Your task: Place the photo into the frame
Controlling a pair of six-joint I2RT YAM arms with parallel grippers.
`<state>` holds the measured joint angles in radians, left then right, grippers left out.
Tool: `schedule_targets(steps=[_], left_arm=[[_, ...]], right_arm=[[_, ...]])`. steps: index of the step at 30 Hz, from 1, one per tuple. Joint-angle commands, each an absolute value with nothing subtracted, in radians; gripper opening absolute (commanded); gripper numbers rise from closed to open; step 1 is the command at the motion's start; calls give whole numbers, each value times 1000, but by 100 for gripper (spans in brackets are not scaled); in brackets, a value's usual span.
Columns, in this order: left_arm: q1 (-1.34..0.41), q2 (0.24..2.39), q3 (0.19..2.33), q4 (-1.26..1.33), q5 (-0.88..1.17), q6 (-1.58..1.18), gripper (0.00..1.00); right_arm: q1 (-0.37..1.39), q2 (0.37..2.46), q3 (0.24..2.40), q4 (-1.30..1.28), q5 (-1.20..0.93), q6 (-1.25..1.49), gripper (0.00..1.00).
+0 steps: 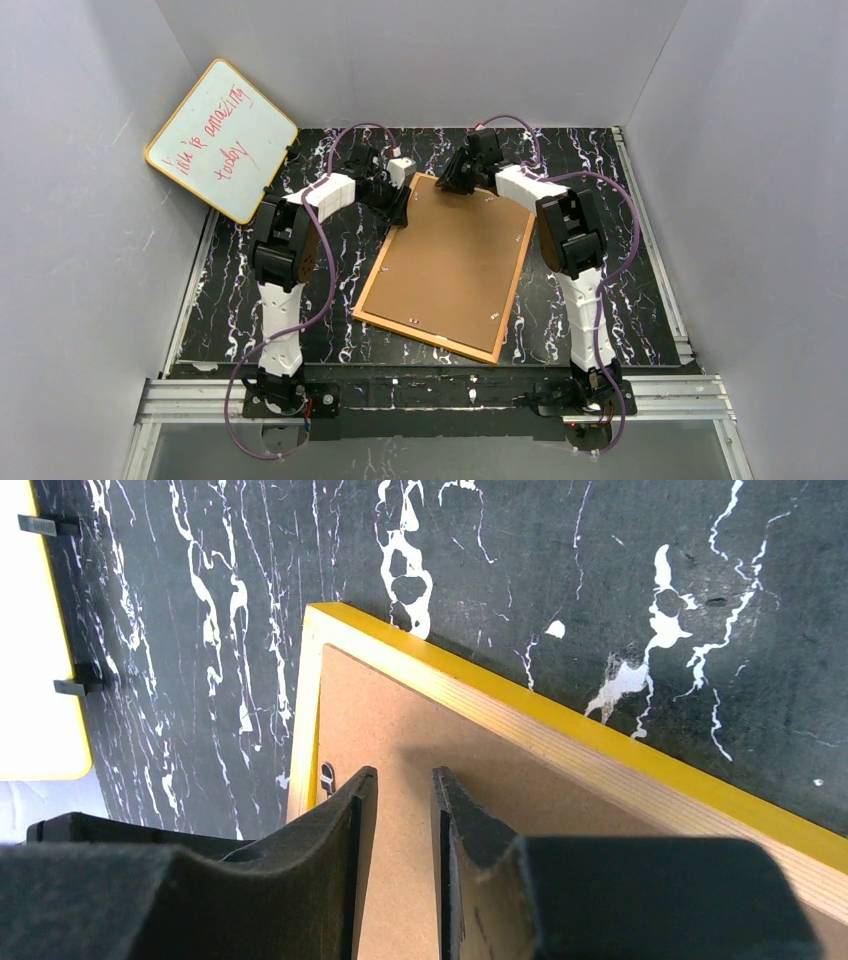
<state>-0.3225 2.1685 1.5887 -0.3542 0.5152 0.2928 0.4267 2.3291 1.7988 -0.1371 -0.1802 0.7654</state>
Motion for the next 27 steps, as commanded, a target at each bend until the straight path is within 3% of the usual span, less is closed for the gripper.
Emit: schedule_targets(steps=[1,15,27], left_arm=[[-341,2195,1499,-464,470,322,44],[-350,2226,1475,-447,347,323,38],[-368,2246,1455,-438,263,344,33]], right_arm=[[443,2385,1704,-223,-137,756,35],[473,2397,1685,-205,-150,754,35],[540,2468,1814,-220,-207,756,36]])
